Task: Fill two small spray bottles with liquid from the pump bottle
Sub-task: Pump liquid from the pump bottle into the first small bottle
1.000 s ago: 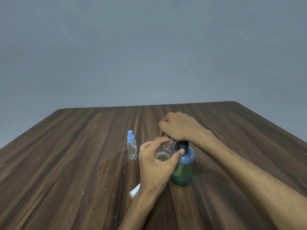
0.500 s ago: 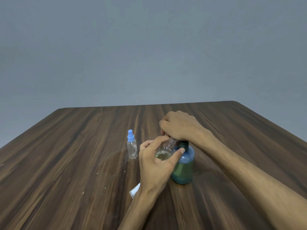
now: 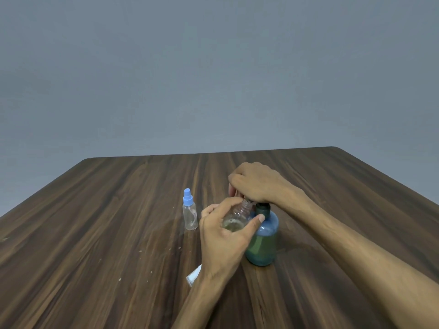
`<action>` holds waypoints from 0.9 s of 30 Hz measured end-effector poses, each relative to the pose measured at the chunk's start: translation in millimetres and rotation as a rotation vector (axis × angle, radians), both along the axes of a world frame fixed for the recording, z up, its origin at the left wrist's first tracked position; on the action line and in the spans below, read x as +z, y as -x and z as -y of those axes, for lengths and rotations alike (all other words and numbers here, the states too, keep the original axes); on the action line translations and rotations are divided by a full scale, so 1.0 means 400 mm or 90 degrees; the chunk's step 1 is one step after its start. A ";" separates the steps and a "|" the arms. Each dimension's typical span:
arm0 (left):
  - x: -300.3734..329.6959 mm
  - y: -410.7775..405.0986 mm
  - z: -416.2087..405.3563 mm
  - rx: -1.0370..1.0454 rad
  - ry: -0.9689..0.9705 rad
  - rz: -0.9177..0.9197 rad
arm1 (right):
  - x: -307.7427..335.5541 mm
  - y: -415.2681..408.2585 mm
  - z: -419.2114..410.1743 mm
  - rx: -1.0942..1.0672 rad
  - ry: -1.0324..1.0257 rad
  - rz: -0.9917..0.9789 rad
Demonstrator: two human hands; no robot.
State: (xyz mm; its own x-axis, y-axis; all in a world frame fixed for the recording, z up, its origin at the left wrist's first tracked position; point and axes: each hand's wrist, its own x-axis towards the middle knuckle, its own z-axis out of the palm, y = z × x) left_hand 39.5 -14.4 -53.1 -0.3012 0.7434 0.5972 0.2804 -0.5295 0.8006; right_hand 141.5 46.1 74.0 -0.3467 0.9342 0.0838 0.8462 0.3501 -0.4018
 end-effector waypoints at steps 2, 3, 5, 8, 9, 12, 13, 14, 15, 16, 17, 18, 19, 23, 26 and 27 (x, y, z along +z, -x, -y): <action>0.002 0.000 0.001 -0.004 -0.009 0.004 | 0.006 -0.004 0.000 0.000 -0.004 -0.039; 0.003 -0.001 0.001 -0.004 -0.009 0.007 | 0.007 -0.003 -0.002 0.000 0.000 -0.037; 0.002 -0.003 -0.001 -0.005 0.004 0.011 | -0.001 0.004 -0.005 0.000 0.023 0.010; 0.003 -0.001 0.001 -0.013 0.003 0.019 | 0.003 0.003 -0.003 0.003 0.013 0.024; 0.001 -0.001 0.001 -0.016 -0.003 0.015 | 0.010 0.000 -0.002 0.003 0.002 0.003; 0.004 -0.002 -0.001 -0.017 -0.004 0.015 | 0.010 0.000 -0.007 0.003 -0.001 -0.003; 0.004 -0.003 -0.001 -0.020 0.003 0.016 | 0.003 0.002 -0.009 0.002 0.014 0.018; 0.005 -0.003 0.000 -0.022 0.005 0.021 | -0.002 0.006 -0.008 0.001 0.021 0.036; 0.007 -0.003 0.004 -0.023 0.003 0.025 | -0.004 0.008 -0.007 0.000 0.015 0.046; 0.008 -0.003 0.006 -0.024 0.001 0.026 | -0.001 0.006 -0.006 -0.001 0.002 0.039; 0.008 -0.003 0.007 -0.027 -0.002 0.023 | 0.004 0.003 -0.004 -0.002 -0.012 0.020; 0.007 -0.002 0.007 -0.028 -0.006 0.021 | 0.008 0.002 -0.002 -0.001 -0.023 0.002; 0.010 -0.001 0.008 -0.029 -0.009 0.020 | 0.009 0.001 -0.002 -0.003 -0.027 -0.008; 0.015 -0.003 0.010 -0.031 -0.007 0.021 | -0.001 0.008 -0.006 -0.009 0.000 0.027; 0.018 -0.001 0.016 -0.042 -0.021 0.014 | 0.010 0.003 -0.003 -0.002 -0.015 -0.018; 0.022 0.000 0.019 -0.047 -0.025 0.016 | 0.012 0.003 -0.004 -0.001 -0.018 -0.029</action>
State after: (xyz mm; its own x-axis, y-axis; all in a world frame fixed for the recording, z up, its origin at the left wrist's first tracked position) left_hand 39.5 -21.9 -44.3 -0.2617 0.7401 0.6195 0.2205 -0.5791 0.7849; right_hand 140.3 47.7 78.7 -0.3404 0.9319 0.1256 0.8276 0.3603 -0.4304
